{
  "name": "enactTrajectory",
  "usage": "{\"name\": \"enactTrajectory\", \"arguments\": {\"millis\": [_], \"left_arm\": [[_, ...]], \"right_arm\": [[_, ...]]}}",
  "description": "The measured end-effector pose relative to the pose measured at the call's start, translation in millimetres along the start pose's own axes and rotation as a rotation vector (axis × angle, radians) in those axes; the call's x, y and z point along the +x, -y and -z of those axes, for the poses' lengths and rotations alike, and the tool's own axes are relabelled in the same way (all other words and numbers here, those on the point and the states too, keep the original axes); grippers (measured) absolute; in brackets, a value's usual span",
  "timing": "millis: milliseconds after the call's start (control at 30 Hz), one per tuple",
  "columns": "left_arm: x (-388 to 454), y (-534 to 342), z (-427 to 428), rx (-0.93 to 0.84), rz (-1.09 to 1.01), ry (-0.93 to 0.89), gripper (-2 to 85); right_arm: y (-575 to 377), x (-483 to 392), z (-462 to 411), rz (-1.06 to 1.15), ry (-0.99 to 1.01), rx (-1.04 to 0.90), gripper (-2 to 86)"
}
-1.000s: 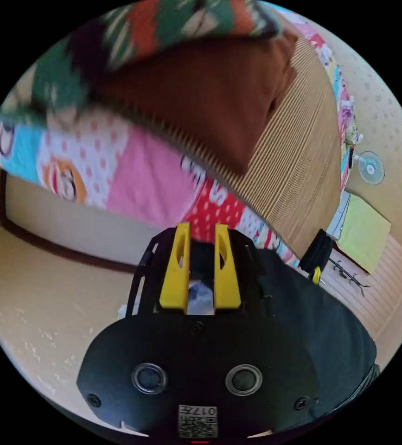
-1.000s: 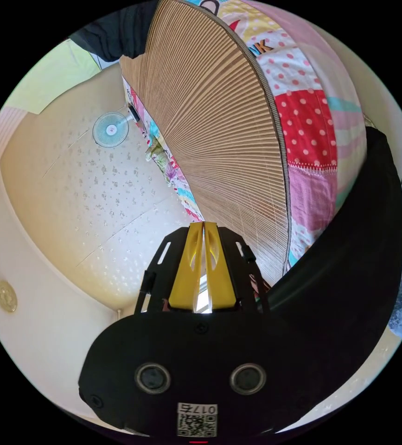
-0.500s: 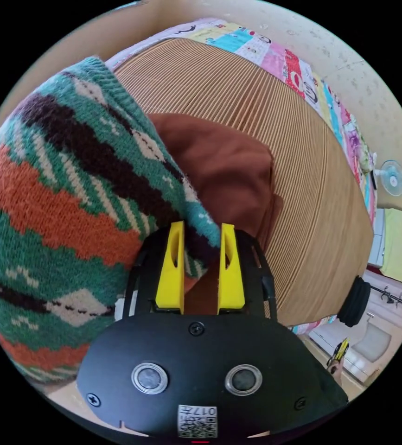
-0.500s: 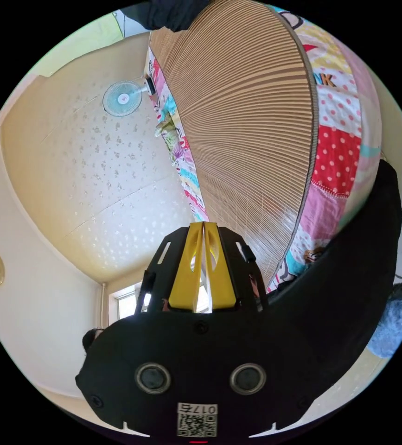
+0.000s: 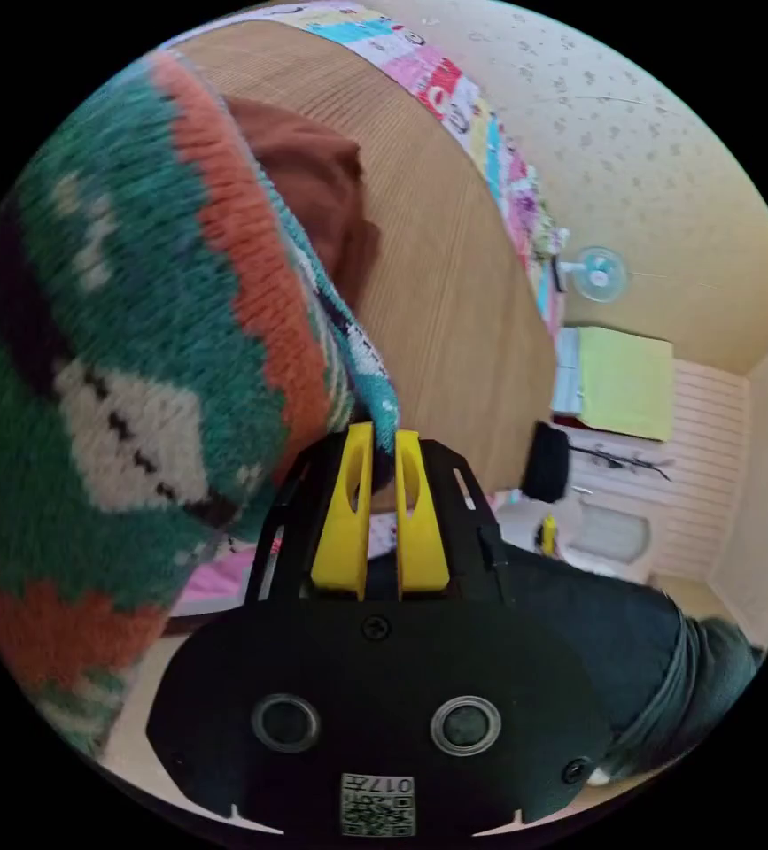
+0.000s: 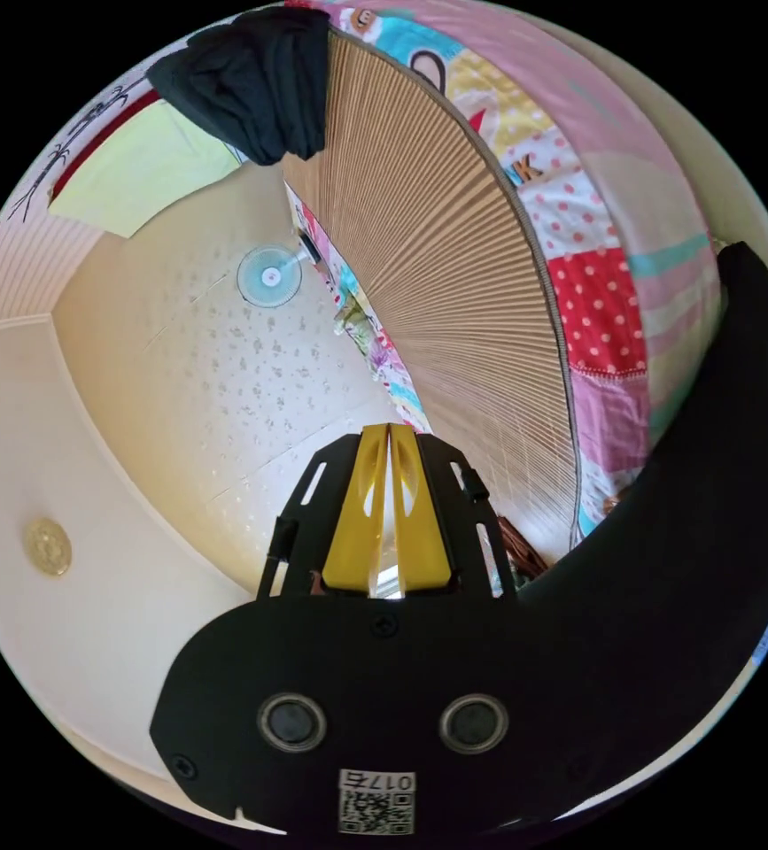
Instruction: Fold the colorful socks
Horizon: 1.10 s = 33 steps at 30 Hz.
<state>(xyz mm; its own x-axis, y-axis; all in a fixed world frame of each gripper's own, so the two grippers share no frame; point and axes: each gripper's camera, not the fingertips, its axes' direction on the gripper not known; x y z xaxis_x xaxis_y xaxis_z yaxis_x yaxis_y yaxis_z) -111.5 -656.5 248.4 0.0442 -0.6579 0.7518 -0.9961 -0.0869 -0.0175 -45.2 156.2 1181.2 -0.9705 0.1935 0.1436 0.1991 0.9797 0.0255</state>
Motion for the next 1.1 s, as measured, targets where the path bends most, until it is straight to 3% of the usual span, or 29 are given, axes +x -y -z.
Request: {"name": "enactTrajectory", "arguments": {"millis": [133, 267, 400, 500, 633, 767, 867, 1000, 1033, 1100], "left_arm": [[5, -73, -13, 0.029, -0.177, -0.392, 4.4], [35, -133, 11, 0.265, -0.440, -0.718, 4.3], [74, -158, 67, 0.569, -0.718, -0.690, 4.2], [110, -176, 102, 0.665, -0.929, -0.561, 4.0], [159, -203, 104, 0.593, -1.255, -0.655, 2.9], [210, -225, 52, 0.440, -1.527, -0.950, 2.2], [224, -222, 2, 0.411, -1.564, -1.265, 1.8], [221, -207, -47, 0.459, -1.537, -1.716, 1.6], [222, -206, -51, 0.460, -1.537, -1.758, 1.6], [233, -204, -66, 0.432, -1.557, -1.909, 1.5]], "right_arm": [[14, 15, -42, -0.015, -0.041, -0.199, 0.4], [22, 14, -110, 0.047, -0.191, -0.537, 0.5], [8, 10, -172, 0.162, -0.367, -0.816, 0.4], [-9, 11, -199, 0.225, -0.336, -0.926, 0.4], [-33, 6, -219, 0.313, -0.318, -1.039, 0.5], [-70, -5, -235, 0.492, -0.342, -1.206, 0.9], [-94, -15, -236, 0.602, -0.266, -1.263, 1.4], [-118, -42, -224, 0.782, -0.184, -1.201, 3.9], [-123, -46, -222, 0.807, -0.177, -1.196, 4.9], [-145, -56, -219, 0.899, -0.173, -1.213, 11.6]]}}
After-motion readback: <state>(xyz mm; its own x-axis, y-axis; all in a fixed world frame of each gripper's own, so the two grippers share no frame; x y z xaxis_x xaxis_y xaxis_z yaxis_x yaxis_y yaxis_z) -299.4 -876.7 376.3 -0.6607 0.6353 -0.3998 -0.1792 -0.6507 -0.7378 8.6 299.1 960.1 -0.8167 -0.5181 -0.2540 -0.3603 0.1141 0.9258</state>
